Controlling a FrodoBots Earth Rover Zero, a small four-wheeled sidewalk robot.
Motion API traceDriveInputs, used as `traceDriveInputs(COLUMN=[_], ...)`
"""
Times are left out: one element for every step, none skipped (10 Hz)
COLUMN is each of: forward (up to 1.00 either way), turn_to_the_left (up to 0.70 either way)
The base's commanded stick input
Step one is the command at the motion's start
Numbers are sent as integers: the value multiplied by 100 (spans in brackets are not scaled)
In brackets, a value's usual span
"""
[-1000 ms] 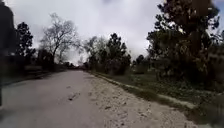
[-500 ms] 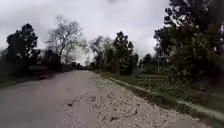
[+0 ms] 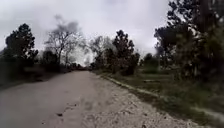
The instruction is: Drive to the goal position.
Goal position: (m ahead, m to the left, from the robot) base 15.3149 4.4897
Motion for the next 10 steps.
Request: traceDriveInputs(forward=[70, 70, 70, 70, 70, 70, 70, 70, 70, 70], turn_to_the_left=[0, 5, 15, 26, 27, 27, 27, 27, 27, 27])
